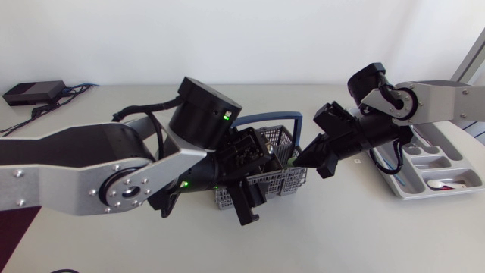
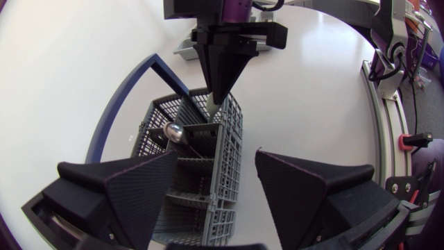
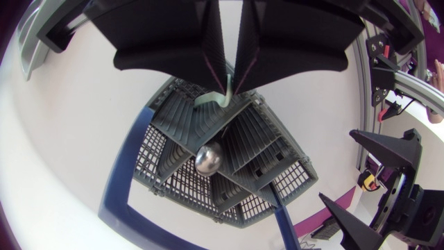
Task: Sort the cutlery from the basket into the organizer compartments.
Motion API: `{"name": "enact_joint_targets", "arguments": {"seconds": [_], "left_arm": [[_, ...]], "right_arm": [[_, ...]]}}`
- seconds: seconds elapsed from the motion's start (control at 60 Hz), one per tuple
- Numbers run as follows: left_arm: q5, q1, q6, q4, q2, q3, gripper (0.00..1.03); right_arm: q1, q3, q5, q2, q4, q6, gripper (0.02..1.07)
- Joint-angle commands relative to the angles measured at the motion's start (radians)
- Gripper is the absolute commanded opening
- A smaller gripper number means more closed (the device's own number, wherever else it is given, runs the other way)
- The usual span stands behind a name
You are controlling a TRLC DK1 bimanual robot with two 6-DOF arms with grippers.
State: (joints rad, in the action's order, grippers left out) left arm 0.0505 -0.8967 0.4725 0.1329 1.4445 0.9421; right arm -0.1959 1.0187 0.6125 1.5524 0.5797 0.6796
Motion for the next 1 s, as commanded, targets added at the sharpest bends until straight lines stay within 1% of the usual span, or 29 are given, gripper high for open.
{"name": "enact_joint_targets", "arguments": {"seconds": [0.0, 0.283, 0.45, 0.683, 0.817, 0.867, 0.983], "left_arm": [[-0.006, 0.007, 0.015, -0.009, -0.019, -0.031, 0.77], [-0.006, 0.004, 0.014, -0.009, -0.021, -0.031, 0.77], [-0.006, 0.004, 0.014, -0.009, -0.027, -0.035, 0.77], [-0.006, 0.004, 0.012, -0.007, -0.035, -0.039, 0.77], [-0.006, 0.002, 0.012, -0.007, -0.036, -0.039, 0.77], [-0.006, 0.001, 0.012, -0.007, -0.036, -0.039, 0.77], [-0.005, 0.001, 0.012, -0.007, -0.036, -0.037, 0.77]], "right_arm": [[-0.010, -0.019, -0.005, 0.023, -0.001, -0.025, 0.08], [-0.011, -0.017, -0.005, -0.022, 0.009, -0.046, 0.08], [-0.014, 0.008, -0.003, -0.107, 0.055, -0.060, 0.08], [-0.010, 0.032, 0.015, -0.227, 0.167, -0.058, 0.08], [0.030, 0.064, 0.067, -0.310, 0.258, -0.054, 0.08], [0.058, 0.081, 0.101, -0.339, 0.302, -0.048, 0.08], [0.113, 0.100, 0.133, -0.391, 0.381, -0.031, 0.08]]}}
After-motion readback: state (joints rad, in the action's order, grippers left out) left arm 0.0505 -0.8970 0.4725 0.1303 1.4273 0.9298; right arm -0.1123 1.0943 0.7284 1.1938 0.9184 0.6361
